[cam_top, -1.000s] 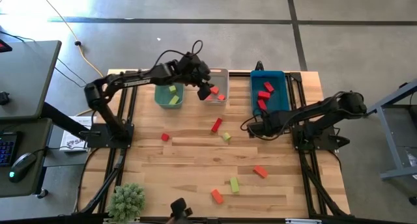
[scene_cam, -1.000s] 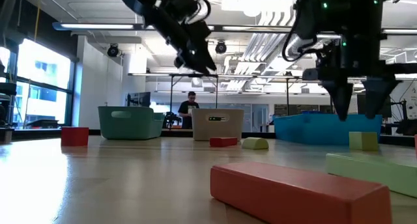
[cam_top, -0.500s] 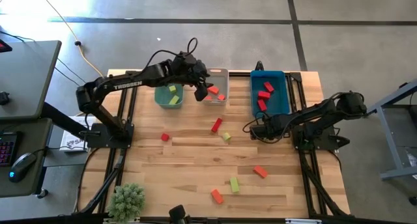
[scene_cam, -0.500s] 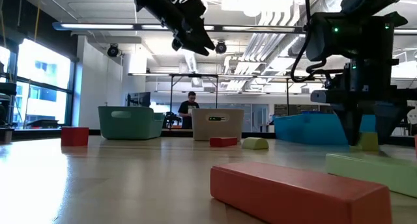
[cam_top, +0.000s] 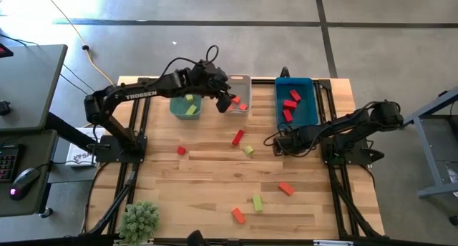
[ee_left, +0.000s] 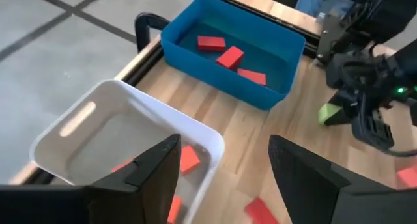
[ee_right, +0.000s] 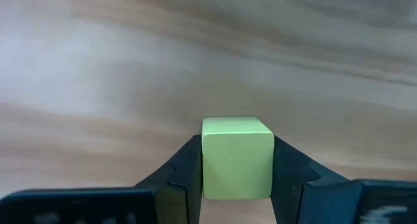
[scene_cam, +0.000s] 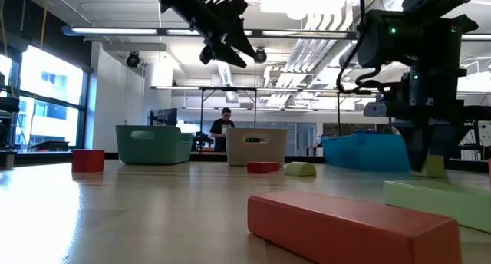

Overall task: Sort & place blocks by color
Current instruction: Put the green block into the green bin

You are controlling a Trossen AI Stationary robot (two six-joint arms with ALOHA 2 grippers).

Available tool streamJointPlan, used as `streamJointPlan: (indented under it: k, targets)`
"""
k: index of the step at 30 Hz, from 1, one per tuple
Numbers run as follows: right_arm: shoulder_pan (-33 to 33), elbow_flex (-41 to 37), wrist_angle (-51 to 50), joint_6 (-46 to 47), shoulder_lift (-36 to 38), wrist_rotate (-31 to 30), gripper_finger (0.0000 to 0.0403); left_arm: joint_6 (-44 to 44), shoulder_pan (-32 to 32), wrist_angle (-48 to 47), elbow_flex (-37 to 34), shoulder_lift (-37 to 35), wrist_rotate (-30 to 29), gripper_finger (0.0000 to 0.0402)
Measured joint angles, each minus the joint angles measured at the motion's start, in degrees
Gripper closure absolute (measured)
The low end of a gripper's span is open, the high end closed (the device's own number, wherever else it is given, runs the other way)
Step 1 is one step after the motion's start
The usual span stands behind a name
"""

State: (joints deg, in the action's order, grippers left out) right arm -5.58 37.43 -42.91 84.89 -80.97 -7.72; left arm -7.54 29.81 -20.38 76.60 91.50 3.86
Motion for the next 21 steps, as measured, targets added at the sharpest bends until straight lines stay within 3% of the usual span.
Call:
streamJointPlan:
  k: [7, 21]
  targets:
    - [0.0, 3.7, 0.5, -11.3, 2.5, 0.0, 0.0297, -8.2, -1.9, 0.0, 0.0, 0.0, 0.6, 0.0179]
    - [0.0, 12.6, 1.3, -41.1, 9.3, -3.3, 0.0297, -25.2, -8.1, 0.4, 0.0, 0.0, 9.9, 0.0179]
